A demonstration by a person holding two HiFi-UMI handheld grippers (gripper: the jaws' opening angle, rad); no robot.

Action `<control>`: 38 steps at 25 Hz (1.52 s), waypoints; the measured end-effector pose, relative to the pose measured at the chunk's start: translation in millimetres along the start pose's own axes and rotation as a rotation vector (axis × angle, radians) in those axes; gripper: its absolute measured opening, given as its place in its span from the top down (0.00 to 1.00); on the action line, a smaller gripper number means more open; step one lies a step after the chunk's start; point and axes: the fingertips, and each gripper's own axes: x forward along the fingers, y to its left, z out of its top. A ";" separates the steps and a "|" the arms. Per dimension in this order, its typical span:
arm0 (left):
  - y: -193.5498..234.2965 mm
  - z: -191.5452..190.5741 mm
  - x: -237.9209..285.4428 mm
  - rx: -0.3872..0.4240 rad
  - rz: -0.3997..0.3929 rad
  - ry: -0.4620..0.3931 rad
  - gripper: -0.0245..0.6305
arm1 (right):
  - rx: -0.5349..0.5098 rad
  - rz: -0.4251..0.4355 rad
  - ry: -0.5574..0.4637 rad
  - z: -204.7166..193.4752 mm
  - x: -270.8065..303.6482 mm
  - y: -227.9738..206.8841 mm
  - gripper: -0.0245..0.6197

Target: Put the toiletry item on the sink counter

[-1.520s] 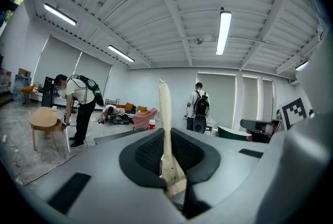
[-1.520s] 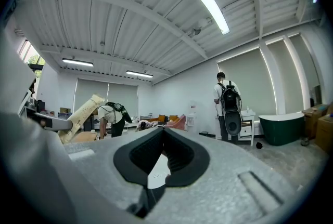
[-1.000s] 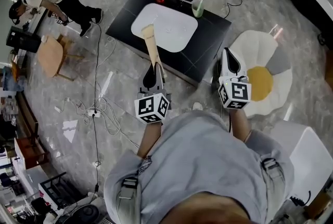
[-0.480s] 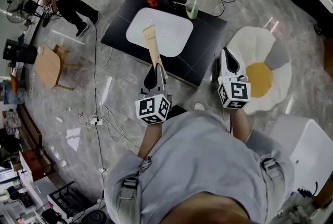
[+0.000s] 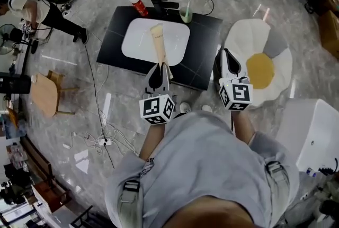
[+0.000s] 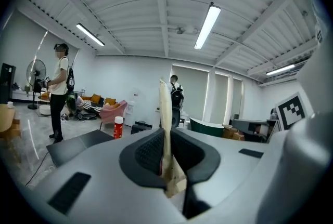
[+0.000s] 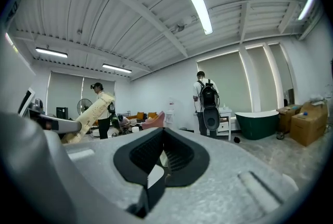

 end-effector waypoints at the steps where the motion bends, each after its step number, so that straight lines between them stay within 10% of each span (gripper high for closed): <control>1: 1.9 1.3 2.7 0.003 -0.020 0.003 0.91 | 0.000 -0.013 -0.003 1.3 0.8 3.6 0.95; 14: 1.1 -9.8 41.0 0.007 -0.193 0.056 0.91 | -0.005 -0.150 0.012 -4.8 -8.9 11.7 0.95; 38: -31.2 -81.5 93.4 -0.026 -0.222 0.222 0.91 | -0.014 -0.223 -0.011 14.2 -16.0 -53.2 0.95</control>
